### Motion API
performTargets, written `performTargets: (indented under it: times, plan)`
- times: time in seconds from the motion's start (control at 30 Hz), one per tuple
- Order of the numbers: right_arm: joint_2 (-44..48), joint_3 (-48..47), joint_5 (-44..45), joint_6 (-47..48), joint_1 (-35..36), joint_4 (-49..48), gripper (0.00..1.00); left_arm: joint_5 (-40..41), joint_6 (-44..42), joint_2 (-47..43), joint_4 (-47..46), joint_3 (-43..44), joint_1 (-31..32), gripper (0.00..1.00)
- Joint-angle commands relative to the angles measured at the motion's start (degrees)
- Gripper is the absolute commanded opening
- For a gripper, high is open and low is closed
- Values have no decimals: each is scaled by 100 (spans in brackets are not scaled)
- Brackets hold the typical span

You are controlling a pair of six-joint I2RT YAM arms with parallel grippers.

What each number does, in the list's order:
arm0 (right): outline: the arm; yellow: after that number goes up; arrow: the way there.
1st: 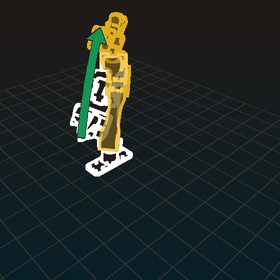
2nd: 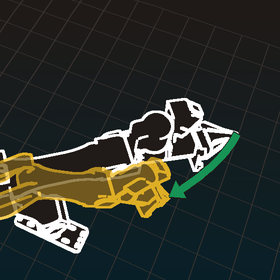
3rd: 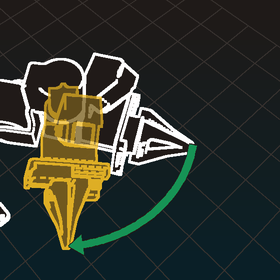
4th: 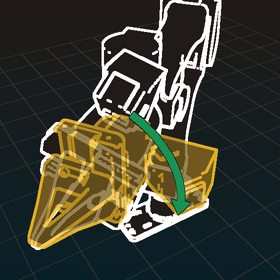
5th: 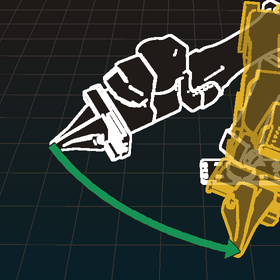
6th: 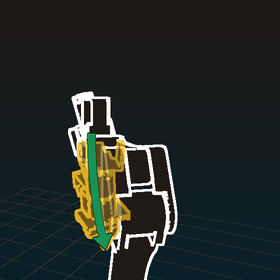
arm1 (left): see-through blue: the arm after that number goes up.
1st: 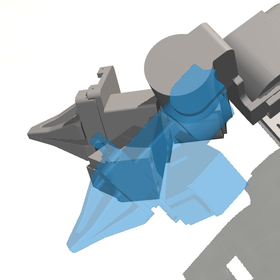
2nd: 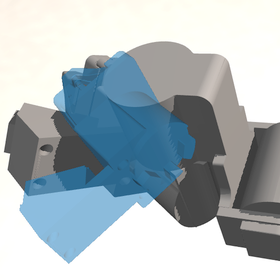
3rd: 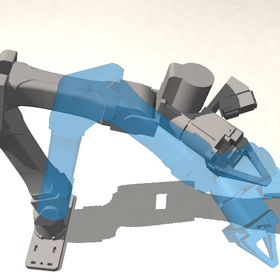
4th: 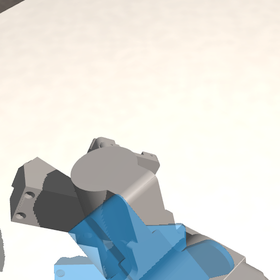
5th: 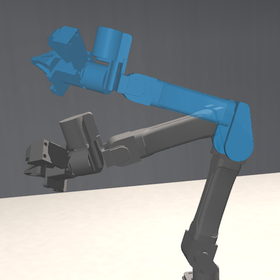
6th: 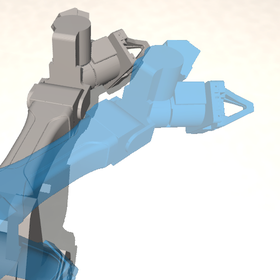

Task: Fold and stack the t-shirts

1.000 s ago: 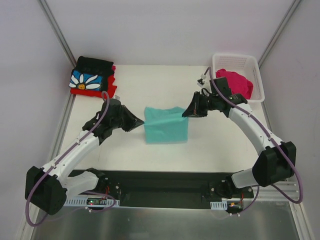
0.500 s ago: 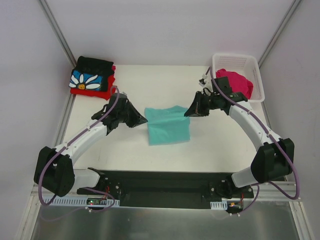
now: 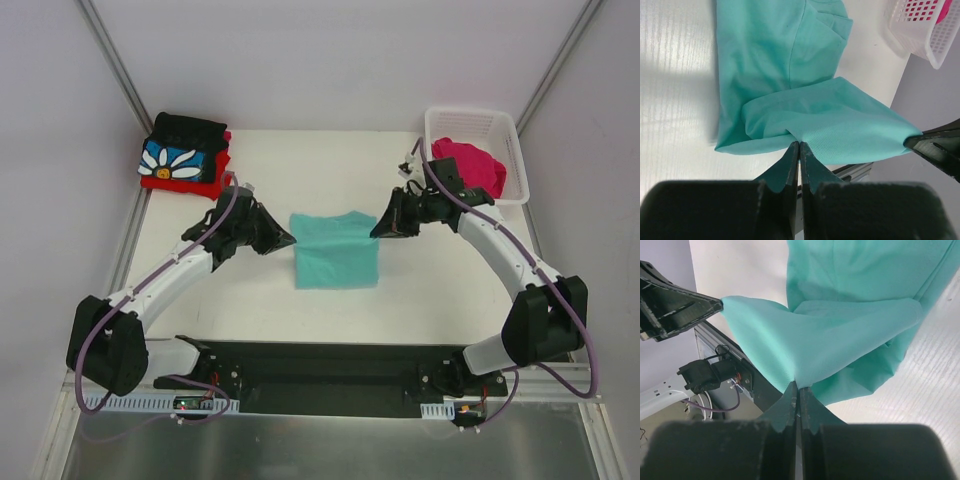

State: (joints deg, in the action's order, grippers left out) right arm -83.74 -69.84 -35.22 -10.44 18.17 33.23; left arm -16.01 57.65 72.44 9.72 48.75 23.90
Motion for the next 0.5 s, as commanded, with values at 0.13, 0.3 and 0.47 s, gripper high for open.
performTargets:
  times: [0.13, 0.3, 0.47]
  plan:
    - [806, 436, -29, -37, -7, 113, 1, 45, 36, -828, 48, -374, -61, 0]
    - [1552, 867, 59, -230, 169, 148, 1, 107, 238, -1513, 285, -656, 184, 0]
    - [2230, 1288, 270, -441, 405, 262, 1, 256, 571, -2338, 513, -1052, 615, 0]
